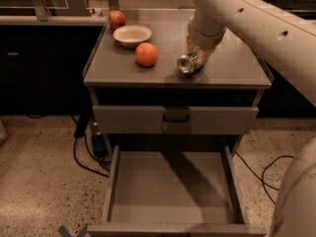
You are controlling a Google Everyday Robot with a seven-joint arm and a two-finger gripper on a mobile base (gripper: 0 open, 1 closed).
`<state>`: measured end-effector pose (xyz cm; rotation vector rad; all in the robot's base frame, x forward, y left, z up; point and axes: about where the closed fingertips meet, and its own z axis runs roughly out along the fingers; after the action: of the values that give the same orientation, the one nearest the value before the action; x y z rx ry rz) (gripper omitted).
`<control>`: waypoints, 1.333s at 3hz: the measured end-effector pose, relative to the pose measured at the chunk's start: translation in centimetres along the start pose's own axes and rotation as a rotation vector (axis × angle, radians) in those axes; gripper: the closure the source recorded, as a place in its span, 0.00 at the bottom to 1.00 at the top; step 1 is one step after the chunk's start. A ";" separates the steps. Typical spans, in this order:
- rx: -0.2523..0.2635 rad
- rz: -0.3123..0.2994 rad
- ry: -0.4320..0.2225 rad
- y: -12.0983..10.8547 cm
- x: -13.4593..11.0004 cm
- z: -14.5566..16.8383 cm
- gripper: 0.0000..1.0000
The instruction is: Pick green can from middle drawer and place on counter
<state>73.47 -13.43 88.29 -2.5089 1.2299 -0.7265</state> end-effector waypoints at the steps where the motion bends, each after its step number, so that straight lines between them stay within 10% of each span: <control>1: 0.000 0.000 0.000 0.0 0.0 0.0 0.36; 2: 0.000 0.000 0.000 0.0 0.0 0.0 0.11; 4: 0.000 0.000 0.000 0.0 0.0 0.0 0.00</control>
Offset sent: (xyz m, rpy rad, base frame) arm 0.0000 0.0000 0.0000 0.0000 0.0001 0.0000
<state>73.47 -13.42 88.27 -2.5092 1.2299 -0.7262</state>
